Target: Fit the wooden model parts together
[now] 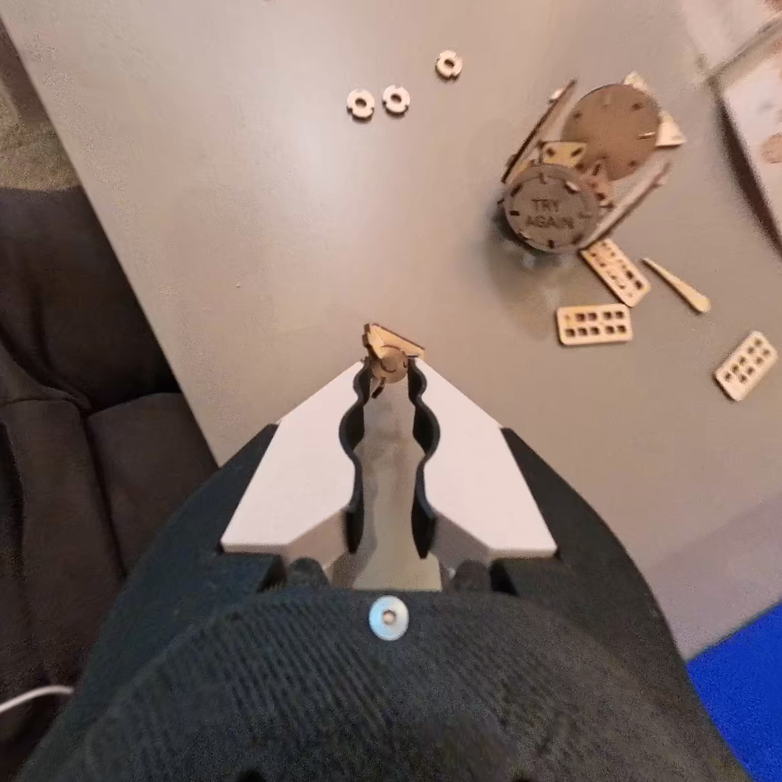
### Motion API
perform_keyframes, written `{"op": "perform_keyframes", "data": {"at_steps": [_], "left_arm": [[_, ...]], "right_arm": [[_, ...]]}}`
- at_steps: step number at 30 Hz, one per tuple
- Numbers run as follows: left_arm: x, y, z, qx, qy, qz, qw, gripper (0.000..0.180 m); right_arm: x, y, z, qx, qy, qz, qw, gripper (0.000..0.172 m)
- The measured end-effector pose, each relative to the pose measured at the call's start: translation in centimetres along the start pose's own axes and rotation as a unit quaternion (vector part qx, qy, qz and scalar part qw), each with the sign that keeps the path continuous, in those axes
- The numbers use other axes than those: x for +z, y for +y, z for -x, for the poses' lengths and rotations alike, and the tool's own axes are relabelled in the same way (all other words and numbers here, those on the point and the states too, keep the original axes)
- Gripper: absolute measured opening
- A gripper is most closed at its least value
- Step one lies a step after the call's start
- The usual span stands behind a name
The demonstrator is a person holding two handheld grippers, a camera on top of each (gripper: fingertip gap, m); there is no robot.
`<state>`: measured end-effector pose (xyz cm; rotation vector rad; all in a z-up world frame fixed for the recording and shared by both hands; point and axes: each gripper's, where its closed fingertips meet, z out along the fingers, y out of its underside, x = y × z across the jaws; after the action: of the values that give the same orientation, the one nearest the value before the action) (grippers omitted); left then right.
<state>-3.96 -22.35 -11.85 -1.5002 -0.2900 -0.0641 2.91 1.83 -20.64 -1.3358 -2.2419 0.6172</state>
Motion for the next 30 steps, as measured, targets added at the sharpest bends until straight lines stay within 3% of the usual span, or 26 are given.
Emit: {"op": "perform_keyframes", "data": {"at_steps": [5, 9, 12, 15, 17, 19, 23, 30], "left_arm": [[-3.5, 1.5, 1.6, -0.001, -0.065, -0.003, 0.998, 0.156], [-4.1, 2.0, 2.6, -0.018, -0.078, -0.006, 0.997, 0.156], [-3.2, 1.6, 2.8, -0.018, -0.058, -0.005, 0.998, 0.156], [-1.5, 1.3, 2.9, -0.013, -0.027, -0.001, 1.0, 0.157], [0.0, 1.1, 3.3, -0.005, -0.013, 0.001, 1.0, 0.156], [1.7, 0.7, 3.4, 0.0, 0.007, -0.004, 1.0, 0.156], [6.0, -0.1, 4.5, -0.003, 0.046, 0.004, 0.999, 0.157], [12.1, -2.8, 11.1, 0.019, -0.004, 0.051, 0.998, 0.156]], "right_arm": [[2.9, 0.6, -0.5, -0.023, -0.046, 0.113, 0.992, 0.016], [3.3, 0.6, -0.4, -0.043, -0.074, 0.14, 0.986, 0.016], [2.6, 0.1, -1.0, -0.048, -0.064, 0.132, 0.988, 0.038], [0.2, -3.6, -1.3, -0.006, -0.066, -0.012, 0.998, 0.038], [-1.5, -5.6, -2.2, 0.031, -0.056, -0.128, 0.99, 0.033], [-2.4, -5.9, -4.1, 0.054, -0.018, -0.19, 0.98, 0.027], [-2.3, -6.5, -7.4, 0.088, 0.013, -0.231, 0.969, 0.026], [0.0, -8.7, -11.2, 0.14, 0.014, -0.289, 0.947, 0.022]]}}
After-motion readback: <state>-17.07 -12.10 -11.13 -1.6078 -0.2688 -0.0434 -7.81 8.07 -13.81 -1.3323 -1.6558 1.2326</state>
